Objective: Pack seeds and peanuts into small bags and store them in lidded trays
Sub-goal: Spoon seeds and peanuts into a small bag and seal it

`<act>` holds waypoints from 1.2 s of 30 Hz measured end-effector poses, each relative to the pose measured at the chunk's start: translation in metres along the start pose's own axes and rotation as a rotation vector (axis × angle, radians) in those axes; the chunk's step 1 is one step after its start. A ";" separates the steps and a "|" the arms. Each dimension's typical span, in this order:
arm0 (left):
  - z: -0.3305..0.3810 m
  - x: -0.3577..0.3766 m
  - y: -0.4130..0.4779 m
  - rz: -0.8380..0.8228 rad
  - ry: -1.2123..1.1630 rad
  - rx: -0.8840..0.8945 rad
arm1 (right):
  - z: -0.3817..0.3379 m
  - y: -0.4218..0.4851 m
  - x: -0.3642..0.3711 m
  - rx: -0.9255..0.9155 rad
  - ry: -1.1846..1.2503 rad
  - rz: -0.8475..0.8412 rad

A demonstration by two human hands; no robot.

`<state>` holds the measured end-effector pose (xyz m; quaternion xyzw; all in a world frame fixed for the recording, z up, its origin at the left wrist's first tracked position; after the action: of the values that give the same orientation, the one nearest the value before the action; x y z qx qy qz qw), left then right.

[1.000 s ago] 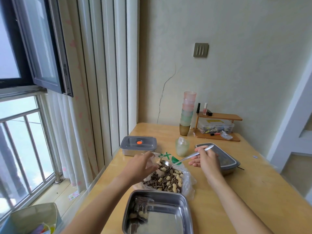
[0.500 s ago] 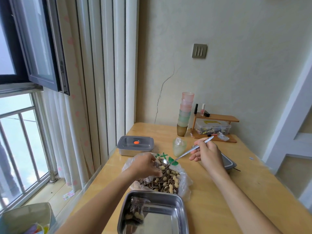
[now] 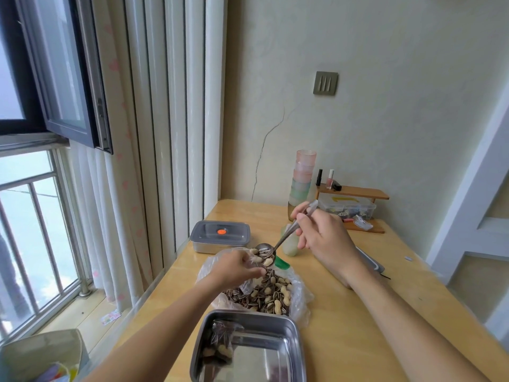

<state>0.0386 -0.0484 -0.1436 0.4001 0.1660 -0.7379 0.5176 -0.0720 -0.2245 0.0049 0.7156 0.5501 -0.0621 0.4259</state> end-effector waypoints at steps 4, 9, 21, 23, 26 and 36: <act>-0.002 -0.001 0.000 0.059 -0.042 -0.008 | -0.014 -0.002 0.008 -0.118 -0.100 -0.052; -0.001 0.004 0.000 0.074 -0.073 -0.005 | -0.022 -0.006 0.013 -0.196 -0.119 -0.059; 0.002 0.010 -0.001 0.137 -0.324 0.011 | -0.054 -0.014 0.029 -0.377 -0.203 -0.100; 0.001 0.009 -0.002 0.155 -0.333 0.014 | -0.052 -0.015 0.029 -0.385 -0.211 -0.082; -0.005 0.011 0.000 0.154 -0.340 0.000 | -0.052 -0.018 0.029 -0.419 -0.228 -0.035; -0.004 0.006 -0.007 0.172 -0.359 0.010 | -0.049 -0.021 0.024 -0.411 -0.202 0.002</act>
<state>0.0336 -0.0469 -0.1524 0.2774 0.0324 -0.7514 0.5978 -0.0991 -0.1731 0.0103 0.6044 0.5051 -0.0197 0.6158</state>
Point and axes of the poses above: each hand's wrist, its own y-axis towards the middle knuckle, its own x-axis out of the palm, z = x × y, the point moved 7 cm from there along y, towards the middle knuckle, and after that the axes turned 4 degrees about x, right-handed, at the moved point
